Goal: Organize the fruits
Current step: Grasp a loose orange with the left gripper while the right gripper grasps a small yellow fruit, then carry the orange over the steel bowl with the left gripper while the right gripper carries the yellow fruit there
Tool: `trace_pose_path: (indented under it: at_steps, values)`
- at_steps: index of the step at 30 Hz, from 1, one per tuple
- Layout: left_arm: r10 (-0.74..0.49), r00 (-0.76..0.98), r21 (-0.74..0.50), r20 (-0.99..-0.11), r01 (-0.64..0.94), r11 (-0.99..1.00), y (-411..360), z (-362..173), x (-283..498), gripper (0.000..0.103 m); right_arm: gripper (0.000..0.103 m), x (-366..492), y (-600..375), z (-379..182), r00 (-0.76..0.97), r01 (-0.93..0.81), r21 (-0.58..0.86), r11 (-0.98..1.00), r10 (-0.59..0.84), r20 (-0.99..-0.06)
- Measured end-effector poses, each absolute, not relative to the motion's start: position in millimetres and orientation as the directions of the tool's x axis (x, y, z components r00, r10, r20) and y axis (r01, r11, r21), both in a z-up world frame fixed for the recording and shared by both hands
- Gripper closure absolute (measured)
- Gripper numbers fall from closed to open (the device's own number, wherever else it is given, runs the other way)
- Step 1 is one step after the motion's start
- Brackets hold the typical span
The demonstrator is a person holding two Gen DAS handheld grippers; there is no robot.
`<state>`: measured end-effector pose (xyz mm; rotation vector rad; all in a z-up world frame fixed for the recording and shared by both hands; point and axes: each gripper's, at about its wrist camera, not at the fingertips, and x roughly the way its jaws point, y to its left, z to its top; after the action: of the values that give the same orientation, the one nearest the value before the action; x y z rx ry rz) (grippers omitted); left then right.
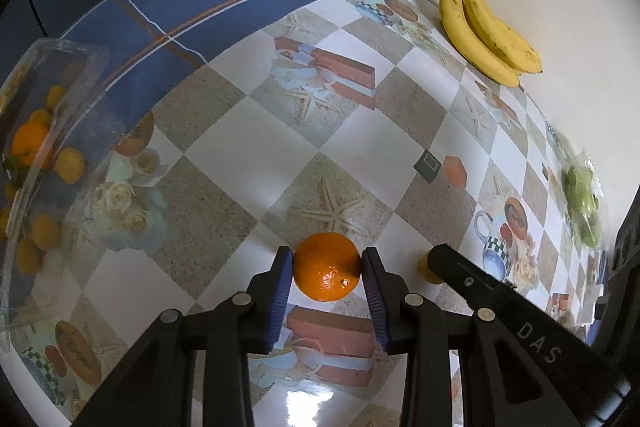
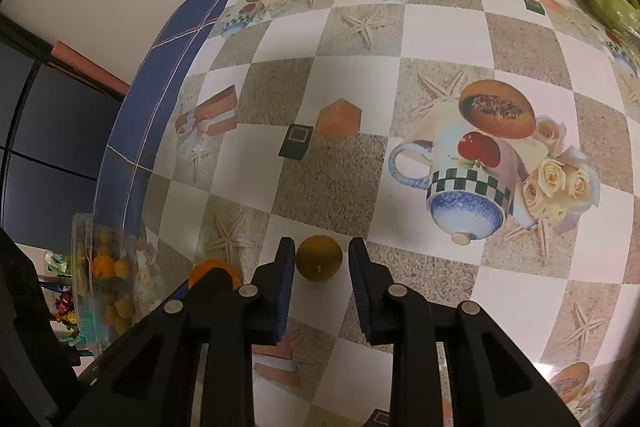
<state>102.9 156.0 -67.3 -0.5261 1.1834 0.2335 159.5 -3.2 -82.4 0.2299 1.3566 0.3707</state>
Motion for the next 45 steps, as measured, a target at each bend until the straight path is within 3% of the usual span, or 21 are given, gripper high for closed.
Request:
trace_pose_path:
  at_steps: [26,45]
  values:
    - [-0.098,0.366,-0.26,-0.926,-0.426,0.867,140.3,-57.9,98.5,0.065,0.077,143.7,-17.5,-69.7,0.186,-0.113,0.356,0.928,0.371,-0.91]
    - [-0.102,0.398,-0.228,-0.912,-0.282,0.932,60.8,-10.8,100.9,0.065,0.077,103.3,-103.9,-30.2,0.292,-0.008,0.191,0.982,0.185,-0.938]
